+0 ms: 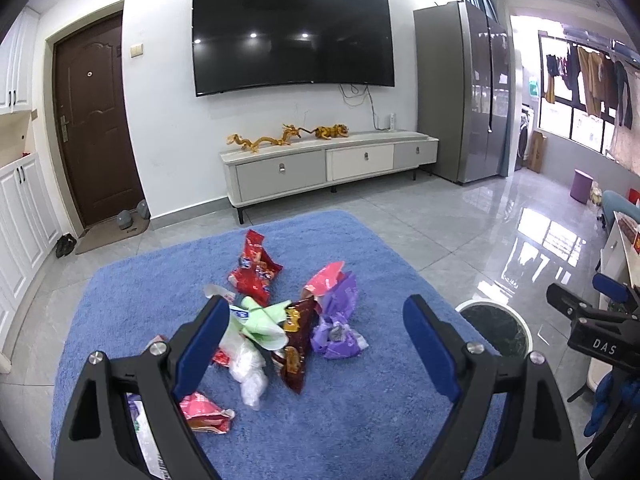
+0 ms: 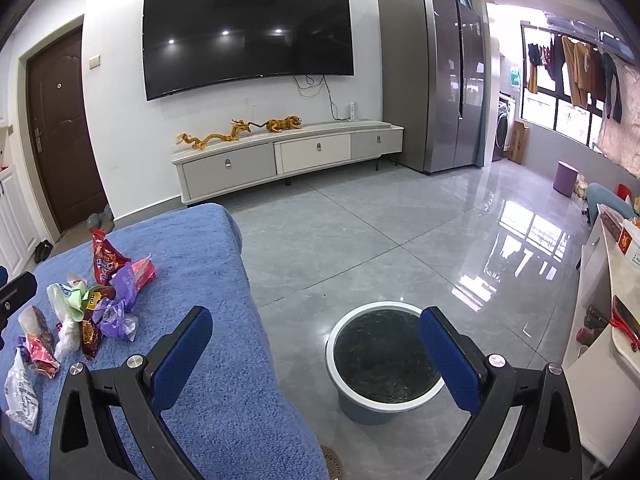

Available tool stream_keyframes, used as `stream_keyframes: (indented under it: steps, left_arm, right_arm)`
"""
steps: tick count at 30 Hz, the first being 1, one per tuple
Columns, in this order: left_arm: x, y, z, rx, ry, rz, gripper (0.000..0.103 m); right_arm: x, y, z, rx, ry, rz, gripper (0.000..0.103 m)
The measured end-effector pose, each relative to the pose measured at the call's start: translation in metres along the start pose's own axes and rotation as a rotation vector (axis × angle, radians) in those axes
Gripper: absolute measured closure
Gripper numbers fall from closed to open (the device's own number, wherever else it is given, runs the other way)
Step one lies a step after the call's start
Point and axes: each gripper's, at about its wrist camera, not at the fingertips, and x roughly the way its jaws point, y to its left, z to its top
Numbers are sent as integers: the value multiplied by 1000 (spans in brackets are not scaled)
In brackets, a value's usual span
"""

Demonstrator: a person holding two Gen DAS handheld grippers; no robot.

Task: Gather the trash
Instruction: 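Move both tools toward the pile of wrappers on the blue rug, then grasp the white plastic bag with the left tool while the right tool grasps the purple bag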

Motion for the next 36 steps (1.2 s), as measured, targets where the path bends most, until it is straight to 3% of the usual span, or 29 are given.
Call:
stream_keyframes:
  steps: [6,11,17,22,26,33,36]
  left_arm:
    - [-6,17,-5,-26,-13,16,15]
    - [-9,42,-14,-49,-9,71,15]
    - [-5,92,-38,-104,65,145,15]
    - [-1,129,-65,-163,151,175,15]
    - [-1,148,-88,-218,217,139,15]
    - [3,150,-106,-278,294,35,16]
    - [7,147,-111,-279,327,18,24]
  right_arm:
    - [-2,11,1,-17,5,18,0]
    - [-3,25,1,-46,11,54,0]
    - [8,54,-1,-97,60,171,0]
    - [25,88,-4,-146,120,304,6]
    - [46,122,-7,-198,178,418,13]
    - [87,169,-12,-259,251,513,15]
    - [106,176,-13,-252,290,522,21]
